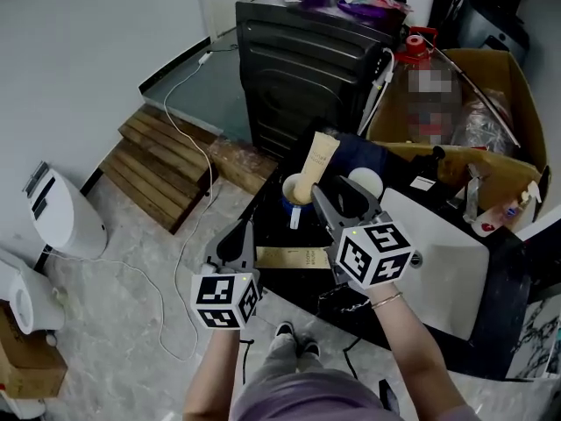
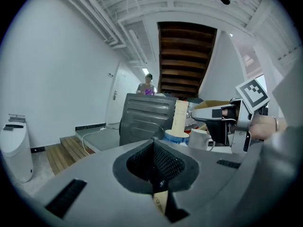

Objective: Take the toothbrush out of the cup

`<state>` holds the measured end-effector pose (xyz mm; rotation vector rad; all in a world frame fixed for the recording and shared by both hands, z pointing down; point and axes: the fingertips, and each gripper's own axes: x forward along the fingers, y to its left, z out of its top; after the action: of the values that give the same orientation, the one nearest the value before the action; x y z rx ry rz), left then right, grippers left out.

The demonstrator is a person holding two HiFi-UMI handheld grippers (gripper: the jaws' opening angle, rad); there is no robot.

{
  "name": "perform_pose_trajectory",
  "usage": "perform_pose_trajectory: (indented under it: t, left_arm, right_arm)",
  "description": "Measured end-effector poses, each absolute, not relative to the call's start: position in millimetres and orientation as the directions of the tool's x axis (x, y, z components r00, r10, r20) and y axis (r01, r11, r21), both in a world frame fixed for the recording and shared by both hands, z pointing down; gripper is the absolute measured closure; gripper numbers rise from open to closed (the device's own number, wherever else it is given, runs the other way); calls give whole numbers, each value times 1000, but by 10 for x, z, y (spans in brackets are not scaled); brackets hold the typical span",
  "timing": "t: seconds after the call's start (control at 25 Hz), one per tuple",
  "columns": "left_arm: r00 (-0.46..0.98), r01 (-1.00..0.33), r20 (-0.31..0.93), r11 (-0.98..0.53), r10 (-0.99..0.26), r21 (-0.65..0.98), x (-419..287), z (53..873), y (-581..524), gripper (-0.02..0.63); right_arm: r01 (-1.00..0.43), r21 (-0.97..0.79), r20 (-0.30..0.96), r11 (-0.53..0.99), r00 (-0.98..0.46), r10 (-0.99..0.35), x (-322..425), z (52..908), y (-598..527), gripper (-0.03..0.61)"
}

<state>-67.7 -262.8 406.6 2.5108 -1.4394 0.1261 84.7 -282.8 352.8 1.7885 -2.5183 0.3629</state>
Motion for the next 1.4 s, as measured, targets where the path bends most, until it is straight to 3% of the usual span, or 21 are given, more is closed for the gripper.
perform_pose_trajectory:
  t: [0.44,0.8,1.04,1.4]
  left_arm:
    - [552,-833,218,-517,-805,200,-615,4195,-2940,612]
    - [563,-825,226,-522,-795,218,-623,4237,-2995,612]
    - [550,-834,228,-512,-803,207,-689,4216,-2938,612]
    - [515,-856,211,-483,-831,184,-820,4112,-2802,612]
  right_arm:
    - [-936,-175,230,305,-340,-912,838,3657,-3296,371]
    - [-942,-182,237,281,-319,-918,892,3685,-3372,465]
    - [-934,-220,172,280,-320,-932,911,3543,-3348,505]
    - [-922,-263,-28,283,-286,-958,999,2956,-3140,521]
